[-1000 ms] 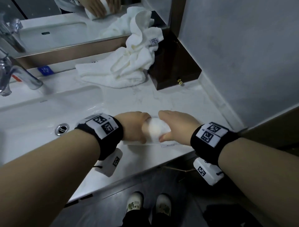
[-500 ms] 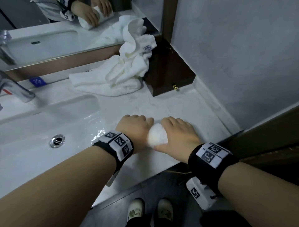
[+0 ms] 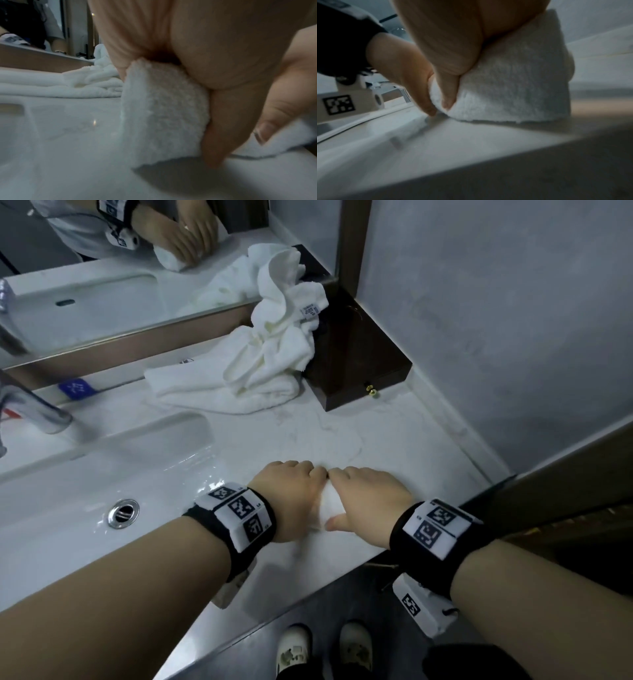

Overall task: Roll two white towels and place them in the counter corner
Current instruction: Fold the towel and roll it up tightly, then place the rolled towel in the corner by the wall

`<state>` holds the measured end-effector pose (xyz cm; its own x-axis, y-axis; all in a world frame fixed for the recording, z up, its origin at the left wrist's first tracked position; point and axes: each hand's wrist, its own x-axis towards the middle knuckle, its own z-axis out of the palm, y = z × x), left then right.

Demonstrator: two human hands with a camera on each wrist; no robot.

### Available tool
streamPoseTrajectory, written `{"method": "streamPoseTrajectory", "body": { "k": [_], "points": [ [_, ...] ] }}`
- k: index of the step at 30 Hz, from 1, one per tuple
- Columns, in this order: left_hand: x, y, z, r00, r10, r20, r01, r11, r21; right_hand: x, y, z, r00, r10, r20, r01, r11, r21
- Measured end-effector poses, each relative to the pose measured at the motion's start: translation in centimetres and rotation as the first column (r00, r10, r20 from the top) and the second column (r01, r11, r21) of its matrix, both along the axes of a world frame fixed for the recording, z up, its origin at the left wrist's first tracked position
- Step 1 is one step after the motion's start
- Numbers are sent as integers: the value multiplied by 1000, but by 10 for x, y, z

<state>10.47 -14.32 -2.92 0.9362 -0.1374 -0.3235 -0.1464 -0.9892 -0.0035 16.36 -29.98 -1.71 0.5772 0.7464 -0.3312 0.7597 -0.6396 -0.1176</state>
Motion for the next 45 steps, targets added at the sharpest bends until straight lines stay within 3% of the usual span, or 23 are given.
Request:
{"method": "streamPoseTrajectory", "body": {
  "k": [3, 8, 14, 19, 22, 27, 33, 36, 45],
  "points": [
    [14, 0, 4, 994, 55, -98, -53, 998, 24, -10, -2, -6, 996, -48, 78, 44, 998, 46],
    [16, -5, 2, 999, 45, -5, -45, 997, 57, -21, -5, -14, 977, -129, 168, 112, 988, 105],
    [29, -3, 7, 1000, 9, 24, -9, 1000, -2, -25, -14, -14, 962, -231, 145, 204, 962, 180],
    [12, 4, -3, 984, -6, 178, 26, 994, -108, -30, -19, -16, 964, -245, 106, 224, 958, 178],
    [1, 12, -6, 968, 96, 230, -34, 966, -257, -33, -19, -18, 949, -292, 121, 267, 945, 188],
    [-14, 31, -2, 905, 412, 107, -281, 766, -578, -28, -25, -19, 878, -459, 134, 423, 877, 229],
    [-31, 48, -1, 842, 527, -111, -441, 556, -704, 19, -36, -9, 706, -703, -84, 708, 704, 60],
    [-36, 48, -1, 798, 573, -188, -493, 440, -751, 39, -44, -7, 618, -760, -199, 783, 617, 77],
    [-42, 40, -3, 605, 706, -368, -553, 41, -832, 71, -56, -16, 608, -786, -112, 782, 569, 255]
  ]
}}
